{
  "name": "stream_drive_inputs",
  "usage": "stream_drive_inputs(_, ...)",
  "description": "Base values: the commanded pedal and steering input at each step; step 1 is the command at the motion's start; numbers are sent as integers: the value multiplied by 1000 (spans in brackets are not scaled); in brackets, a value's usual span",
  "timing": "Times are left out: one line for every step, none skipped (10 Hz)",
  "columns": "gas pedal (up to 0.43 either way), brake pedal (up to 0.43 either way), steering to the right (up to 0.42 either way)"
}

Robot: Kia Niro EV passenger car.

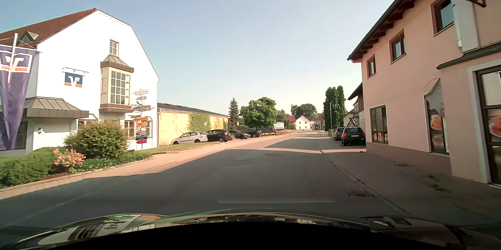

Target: Follow the waypoints while adhering to traffic rules and regulations

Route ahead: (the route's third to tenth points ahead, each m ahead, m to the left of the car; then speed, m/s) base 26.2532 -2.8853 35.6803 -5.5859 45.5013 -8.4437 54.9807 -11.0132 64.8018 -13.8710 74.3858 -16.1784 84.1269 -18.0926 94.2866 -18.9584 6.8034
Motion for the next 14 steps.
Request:
stream_drive_inputs(299, 0, 92)
stream_drive_inputs(287, 0, 100)
stream_drive_inputs(287, 0, 103)
stream_drive_inputs(280, 0, 100)
stream_drive_inputs(280, 0, 99)
stream_drive_inputs(280, 0, 96)
stream_drive_inputs(268, 0, 92)
stream_drive_inputs(268, 0, 89)
stream_drive_inputs(268, 0, 84)
stream_drive_inputs(268, 0, 70)
stream_drive_inputs(260, 0, 59)
stream_drive_inputs(260, 0, 53)
stream_drive_inputs(248, 0, 44)
stream_drive_inputs(248, 0, 34)
